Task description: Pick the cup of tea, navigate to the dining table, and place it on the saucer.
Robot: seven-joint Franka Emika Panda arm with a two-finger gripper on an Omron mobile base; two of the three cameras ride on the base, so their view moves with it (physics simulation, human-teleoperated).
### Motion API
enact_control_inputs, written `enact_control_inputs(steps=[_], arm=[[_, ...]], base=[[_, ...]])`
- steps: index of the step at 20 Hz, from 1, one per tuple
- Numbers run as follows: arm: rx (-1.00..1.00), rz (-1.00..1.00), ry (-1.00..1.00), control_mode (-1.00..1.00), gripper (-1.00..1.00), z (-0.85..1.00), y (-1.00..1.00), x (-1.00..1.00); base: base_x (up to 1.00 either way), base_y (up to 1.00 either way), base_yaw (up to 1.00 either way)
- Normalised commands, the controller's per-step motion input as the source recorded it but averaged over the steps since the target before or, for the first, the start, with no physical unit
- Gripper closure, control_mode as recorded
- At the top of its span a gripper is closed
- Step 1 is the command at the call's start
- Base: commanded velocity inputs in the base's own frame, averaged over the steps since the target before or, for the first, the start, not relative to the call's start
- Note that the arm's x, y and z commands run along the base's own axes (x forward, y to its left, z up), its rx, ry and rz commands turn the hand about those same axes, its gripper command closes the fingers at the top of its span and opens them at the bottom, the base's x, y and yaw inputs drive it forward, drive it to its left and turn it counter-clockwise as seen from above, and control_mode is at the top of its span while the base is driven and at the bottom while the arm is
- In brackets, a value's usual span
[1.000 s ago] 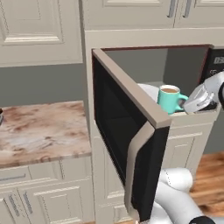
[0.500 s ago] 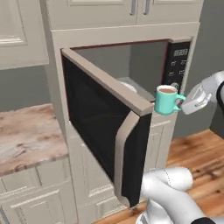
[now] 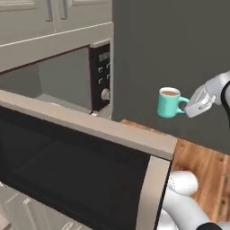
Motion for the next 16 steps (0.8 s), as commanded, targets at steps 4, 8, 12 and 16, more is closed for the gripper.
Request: enact_control_inputs(steps=[4,8,12,16], arm=[[0.0,0.0,0.0,1.0,1.0,0.0,0.0,0.0],[0.0,0.0,0.0,1.0,1.0,0.0,0.0,0.0],[0.0,0.0,0.0,1.0,1.0,0.0,0.0,0.0],[0.0,0.0,0.0,1.0,1.0,0.0,0.0,0.0]], base=[[0.0,0.0,-0.96],[0.0,0.0,-0.99],[0.0,0.03,-1.0],[0.0,0.04,-1.0]])
